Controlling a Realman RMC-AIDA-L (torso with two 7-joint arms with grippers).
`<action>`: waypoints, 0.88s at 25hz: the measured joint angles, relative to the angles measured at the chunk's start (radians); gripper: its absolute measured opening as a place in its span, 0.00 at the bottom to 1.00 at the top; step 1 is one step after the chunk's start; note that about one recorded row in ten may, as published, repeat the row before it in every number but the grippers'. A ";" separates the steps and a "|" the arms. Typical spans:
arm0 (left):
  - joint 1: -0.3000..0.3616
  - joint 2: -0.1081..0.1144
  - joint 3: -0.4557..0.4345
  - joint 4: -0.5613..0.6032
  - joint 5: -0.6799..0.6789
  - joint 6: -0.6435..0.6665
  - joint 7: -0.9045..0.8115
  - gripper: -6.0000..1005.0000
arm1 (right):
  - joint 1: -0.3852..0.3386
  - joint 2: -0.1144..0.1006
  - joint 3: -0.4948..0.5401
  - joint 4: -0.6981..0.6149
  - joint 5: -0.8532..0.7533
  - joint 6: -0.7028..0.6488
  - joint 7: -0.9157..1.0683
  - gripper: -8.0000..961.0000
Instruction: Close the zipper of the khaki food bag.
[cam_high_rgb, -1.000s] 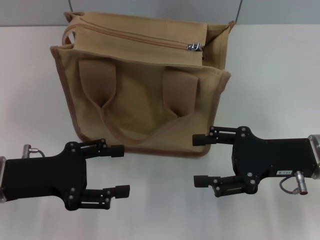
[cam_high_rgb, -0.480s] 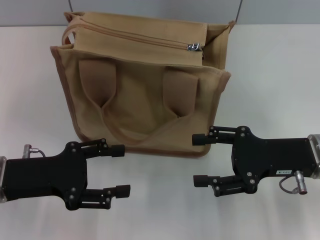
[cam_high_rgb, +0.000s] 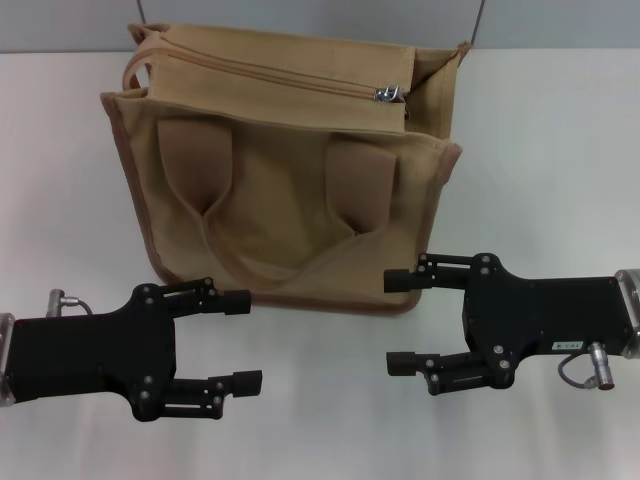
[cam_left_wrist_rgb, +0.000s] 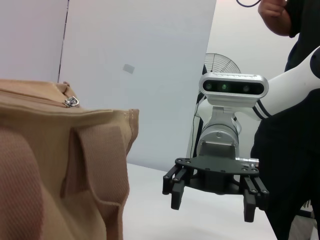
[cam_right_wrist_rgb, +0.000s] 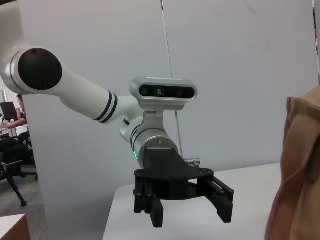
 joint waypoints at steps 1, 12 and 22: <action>0.000 0.000 0.000 0.000 0.000 0.000 0.000 0.82 | 0.000 0.000 -0.003 0.000 0.000 0.000 0.000 0.83; 0.003 -0.004 0.002 0.000 0.004 0.001 0.012 0.82 | 0.001 0.002 -0.006 0.002 0.000 0.000 0.000 0.83; 0.002 -0.004 0.002 -0.002 0.004 0.001 0.012 0.82 | 0.003 0.002 -0.006 0.002 0.000 0.000 0.000 0.83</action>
